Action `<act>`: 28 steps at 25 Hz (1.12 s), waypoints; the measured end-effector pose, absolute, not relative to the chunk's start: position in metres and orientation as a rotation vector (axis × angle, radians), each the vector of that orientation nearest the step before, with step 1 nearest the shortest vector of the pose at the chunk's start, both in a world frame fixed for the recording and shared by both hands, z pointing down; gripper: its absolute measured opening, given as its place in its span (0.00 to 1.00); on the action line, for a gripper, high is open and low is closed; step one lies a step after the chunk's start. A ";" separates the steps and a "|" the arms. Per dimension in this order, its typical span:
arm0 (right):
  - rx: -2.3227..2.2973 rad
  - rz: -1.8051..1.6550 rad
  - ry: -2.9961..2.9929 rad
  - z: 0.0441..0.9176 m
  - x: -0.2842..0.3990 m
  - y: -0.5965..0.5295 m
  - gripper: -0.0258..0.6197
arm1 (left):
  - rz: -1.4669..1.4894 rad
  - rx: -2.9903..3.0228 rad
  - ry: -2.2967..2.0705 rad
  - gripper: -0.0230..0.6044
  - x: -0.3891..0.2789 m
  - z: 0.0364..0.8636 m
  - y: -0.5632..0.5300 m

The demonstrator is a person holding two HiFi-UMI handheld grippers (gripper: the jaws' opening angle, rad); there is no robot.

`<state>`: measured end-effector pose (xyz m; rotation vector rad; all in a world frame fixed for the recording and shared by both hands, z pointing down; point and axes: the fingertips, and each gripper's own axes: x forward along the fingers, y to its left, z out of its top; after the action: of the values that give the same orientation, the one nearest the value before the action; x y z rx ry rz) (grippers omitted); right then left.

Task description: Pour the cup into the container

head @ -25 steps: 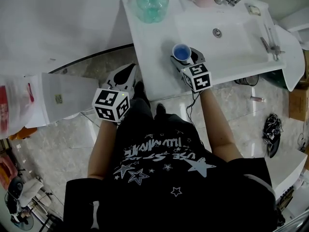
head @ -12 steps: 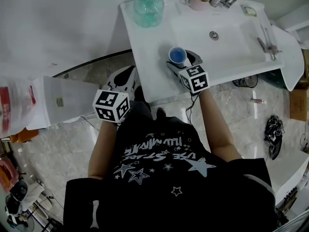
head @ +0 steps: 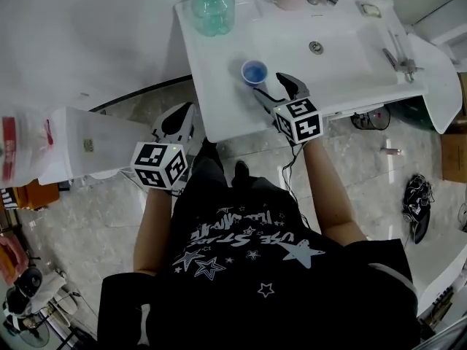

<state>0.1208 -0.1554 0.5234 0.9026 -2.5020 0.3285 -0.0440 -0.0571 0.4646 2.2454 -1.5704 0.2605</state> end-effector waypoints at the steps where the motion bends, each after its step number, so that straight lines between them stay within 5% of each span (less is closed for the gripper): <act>1: 0.913 0.334 -2.515 0.518 0.124 -0.153 0.49 | 0.260 2.239 -1.576 0.06 -0.042 0.465 -0.053; 6: 1.017 0.357 -2.542 0.499 0.142 -0.146 0.27 | 0.279 2.242 -1.562 0.06 -0.032 0.468 -0.042; 9: 1.109 0.328 -2.533 0.491 0.155 -0.149 0.05 | 0.273 2.255 -1.552 0.06 -0.028 0.464 -0.047; 28: 1.381 0.259 -2.446 0.459 0.169 -0.061 0.05 | 0.261 2.377 -1.347 0.06 -0.024 0.461 0.014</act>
<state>0.1692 -0.0612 0.4588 1.3810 -2.4463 0.2593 -0.0241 0.0136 0.4614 2.3773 -1.3469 0.2614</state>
